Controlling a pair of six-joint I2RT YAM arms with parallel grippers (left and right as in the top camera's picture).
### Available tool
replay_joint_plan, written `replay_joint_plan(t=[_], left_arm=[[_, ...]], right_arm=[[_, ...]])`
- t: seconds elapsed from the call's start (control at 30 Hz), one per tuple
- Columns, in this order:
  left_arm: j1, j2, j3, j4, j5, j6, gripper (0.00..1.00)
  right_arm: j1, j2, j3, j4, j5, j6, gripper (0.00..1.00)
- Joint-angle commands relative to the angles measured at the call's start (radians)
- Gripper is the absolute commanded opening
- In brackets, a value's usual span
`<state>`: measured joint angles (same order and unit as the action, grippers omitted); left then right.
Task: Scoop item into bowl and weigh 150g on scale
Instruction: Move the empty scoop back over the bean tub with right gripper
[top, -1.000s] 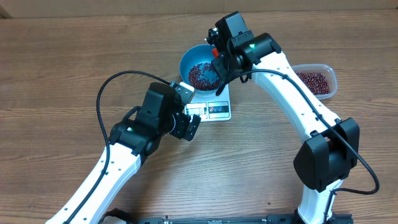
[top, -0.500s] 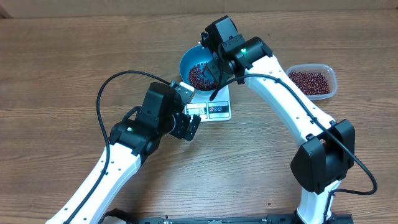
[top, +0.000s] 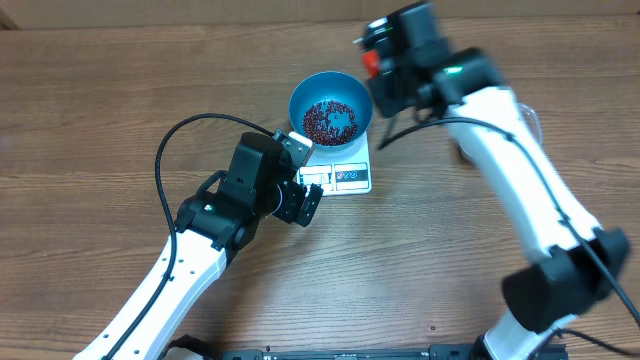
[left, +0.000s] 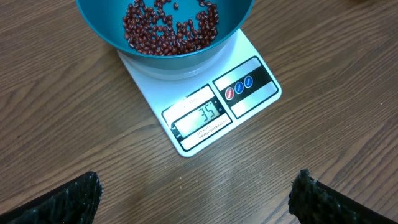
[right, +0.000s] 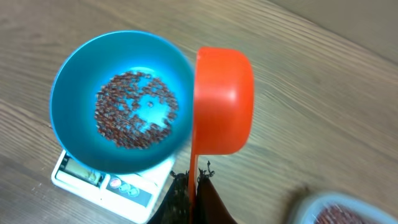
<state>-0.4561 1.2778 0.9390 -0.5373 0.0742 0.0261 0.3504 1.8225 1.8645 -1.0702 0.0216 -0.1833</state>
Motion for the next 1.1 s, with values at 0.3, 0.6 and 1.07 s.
replay_joint_plan(t=[0.3, 0.6, 1.07], left_arm=[[0.004, 0.005, -0.003, 0.003, -0.006, 0.004, 1.00], [0.004, 0.005, -0.003, 0.003, -0.006, 0.004, 1.00], [0.004, 0.005, -0.003, 0.003, -0.006, 0.004, 1.00]], right_arm=[[-0.506, -0.126, -0.016, -0.212, -0.156, 0.029, 0.04], [-0.583, -0.122, -0.220, -0.090, -0.217, 0.042, 0.04], [-0.582, -0.109, -0.514, 0.151, -0.217, 0.052, 0.04]])
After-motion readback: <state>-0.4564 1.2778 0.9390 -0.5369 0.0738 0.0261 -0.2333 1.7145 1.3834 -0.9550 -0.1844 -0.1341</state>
